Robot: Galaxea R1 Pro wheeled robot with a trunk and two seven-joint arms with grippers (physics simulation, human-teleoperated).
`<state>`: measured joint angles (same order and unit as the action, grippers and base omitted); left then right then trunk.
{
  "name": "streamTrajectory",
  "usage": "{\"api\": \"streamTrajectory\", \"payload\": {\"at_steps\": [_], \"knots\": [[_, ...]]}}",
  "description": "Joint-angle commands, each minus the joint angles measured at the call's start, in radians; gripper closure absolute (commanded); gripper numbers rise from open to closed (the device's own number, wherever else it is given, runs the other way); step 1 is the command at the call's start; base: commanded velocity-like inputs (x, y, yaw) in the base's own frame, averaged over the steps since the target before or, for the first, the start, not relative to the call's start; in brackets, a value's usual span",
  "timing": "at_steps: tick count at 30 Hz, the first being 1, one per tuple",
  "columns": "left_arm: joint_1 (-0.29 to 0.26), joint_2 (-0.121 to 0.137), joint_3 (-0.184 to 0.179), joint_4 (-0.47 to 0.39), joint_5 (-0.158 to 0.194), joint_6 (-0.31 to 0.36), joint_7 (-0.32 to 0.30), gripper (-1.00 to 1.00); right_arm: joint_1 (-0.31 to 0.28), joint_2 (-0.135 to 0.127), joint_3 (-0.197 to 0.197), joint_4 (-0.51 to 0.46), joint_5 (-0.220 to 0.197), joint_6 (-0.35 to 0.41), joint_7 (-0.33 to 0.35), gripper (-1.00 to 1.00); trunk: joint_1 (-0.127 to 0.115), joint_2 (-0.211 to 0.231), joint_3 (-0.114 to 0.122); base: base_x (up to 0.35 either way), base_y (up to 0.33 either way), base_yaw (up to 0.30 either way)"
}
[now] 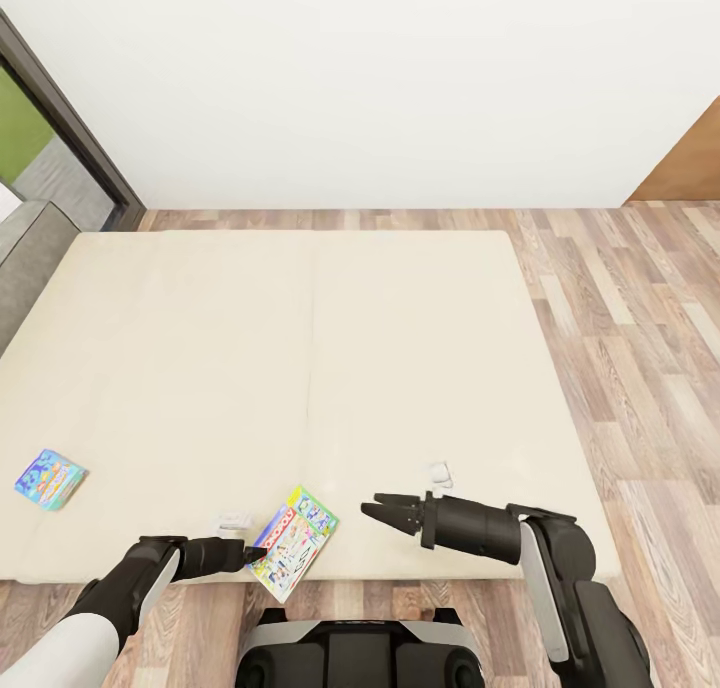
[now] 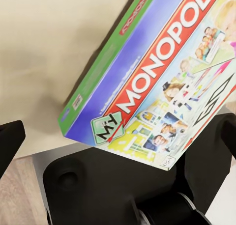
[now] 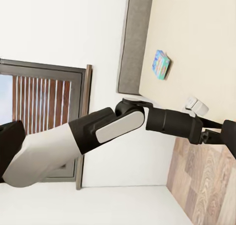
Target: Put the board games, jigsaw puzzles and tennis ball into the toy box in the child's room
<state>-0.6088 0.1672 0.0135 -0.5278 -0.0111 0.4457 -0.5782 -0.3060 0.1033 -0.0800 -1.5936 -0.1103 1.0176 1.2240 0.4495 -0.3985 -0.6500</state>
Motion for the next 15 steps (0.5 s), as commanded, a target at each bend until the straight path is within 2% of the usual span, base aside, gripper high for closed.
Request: {"api": "streamTrajectory", "payload": {"at_steps": [1, 15], "knots": [[0.0, 0.0, 0.001, -0.001, -0.001, 0.007, -0.004, -1.0, 0.0, 0.0, -0.003, 0.0, 0.0, 0.005, 0.006, -1.0, 0.001, -0.002, -0.001, 0.0, 0.0, 0.0], [0.0, -0.001, 0.001, -0.001, -0.001, 0.006, -0.003, -1.0, 0.005, -0.001, -0.009, 0.0, 0.001, 0.004, 0.015, -1.0, 0.001, -0.002, -0.015, 0.0, 0.0, 0.0]]}}
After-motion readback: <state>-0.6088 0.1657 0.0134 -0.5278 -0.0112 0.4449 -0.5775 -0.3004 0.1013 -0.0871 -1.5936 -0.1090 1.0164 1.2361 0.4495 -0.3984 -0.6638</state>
